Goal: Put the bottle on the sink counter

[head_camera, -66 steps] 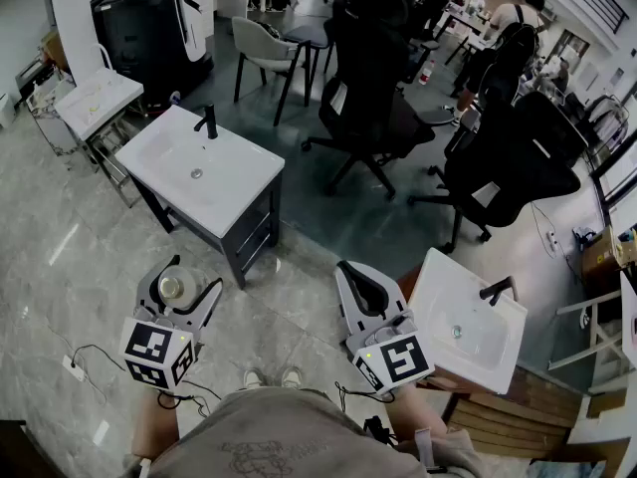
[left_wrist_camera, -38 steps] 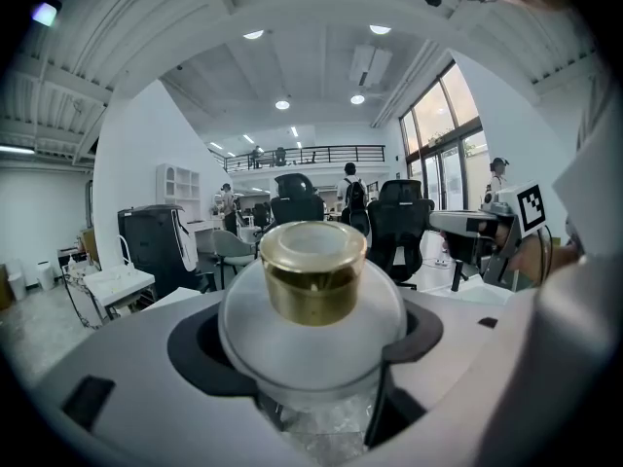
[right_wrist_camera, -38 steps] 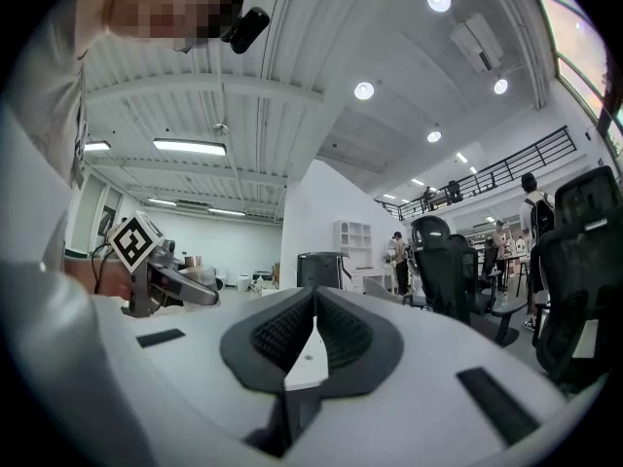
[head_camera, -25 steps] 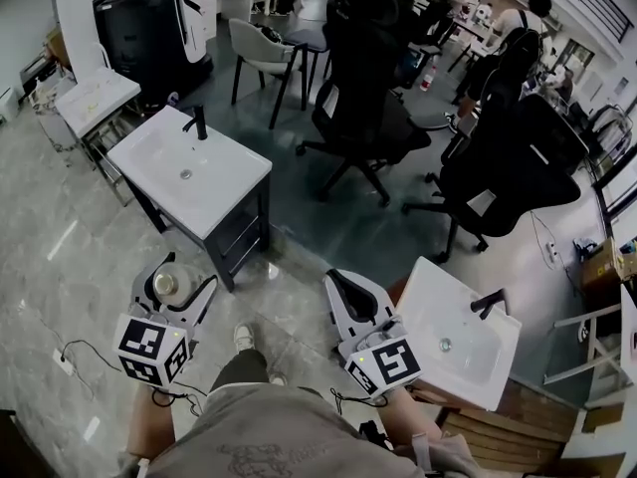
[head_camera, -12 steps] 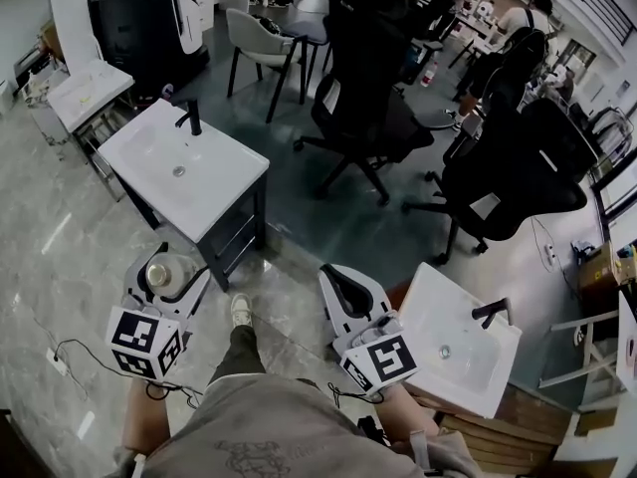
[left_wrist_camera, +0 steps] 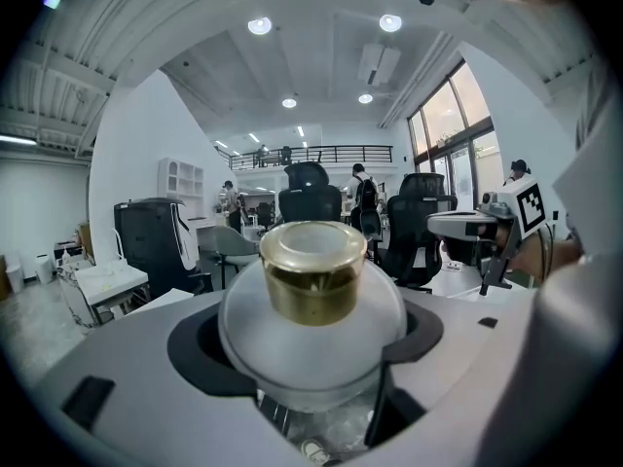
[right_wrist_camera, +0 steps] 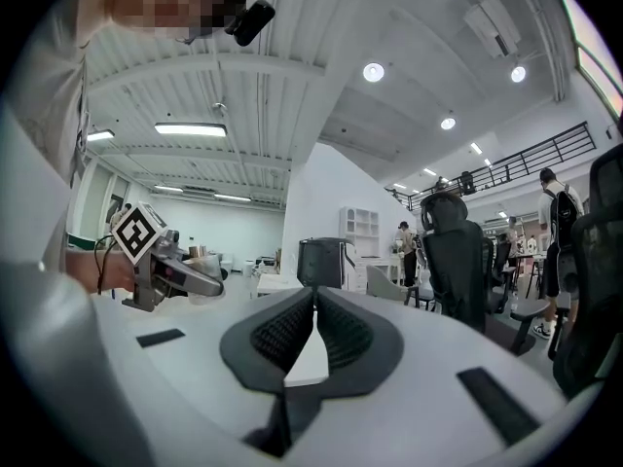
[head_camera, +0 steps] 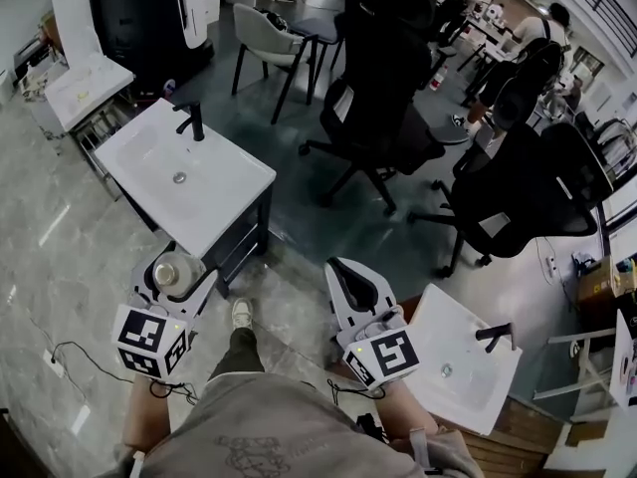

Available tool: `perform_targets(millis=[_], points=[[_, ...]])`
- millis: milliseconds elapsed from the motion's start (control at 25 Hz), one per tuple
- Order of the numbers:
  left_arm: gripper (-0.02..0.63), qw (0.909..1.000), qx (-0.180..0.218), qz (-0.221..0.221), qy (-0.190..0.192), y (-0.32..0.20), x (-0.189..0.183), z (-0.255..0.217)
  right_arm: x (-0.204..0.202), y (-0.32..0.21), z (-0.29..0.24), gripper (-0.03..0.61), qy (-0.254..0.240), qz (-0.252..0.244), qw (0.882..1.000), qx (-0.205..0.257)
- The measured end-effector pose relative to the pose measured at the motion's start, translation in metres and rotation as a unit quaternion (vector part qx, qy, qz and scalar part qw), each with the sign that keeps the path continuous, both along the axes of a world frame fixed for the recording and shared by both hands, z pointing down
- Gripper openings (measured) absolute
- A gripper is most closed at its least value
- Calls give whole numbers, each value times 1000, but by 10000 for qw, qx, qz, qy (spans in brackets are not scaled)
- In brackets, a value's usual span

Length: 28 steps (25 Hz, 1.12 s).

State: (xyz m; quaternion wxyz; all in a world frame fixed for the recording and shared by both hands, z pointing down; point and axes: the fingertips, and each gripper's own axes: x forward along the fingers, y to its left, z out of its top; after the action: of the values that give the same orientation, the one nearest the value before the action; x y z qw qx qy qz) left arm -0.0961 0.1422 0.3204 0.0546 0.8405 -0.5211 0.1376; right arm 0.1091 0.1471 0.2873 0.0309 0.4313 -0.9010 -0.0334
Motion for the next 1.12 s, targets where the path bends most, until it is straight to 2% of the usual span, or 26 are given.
perform_targets(millis=[320, 1120], points=[[328, 9999, -132, 108, -9, -73, -15, 12, -22, -73, 6, 32, 35, 23, 9999, -146], [328, 9967, -221, 782, -55, -265, -41, 42, -84, -256, 36, 32, 436, 115, 9968, -663]])
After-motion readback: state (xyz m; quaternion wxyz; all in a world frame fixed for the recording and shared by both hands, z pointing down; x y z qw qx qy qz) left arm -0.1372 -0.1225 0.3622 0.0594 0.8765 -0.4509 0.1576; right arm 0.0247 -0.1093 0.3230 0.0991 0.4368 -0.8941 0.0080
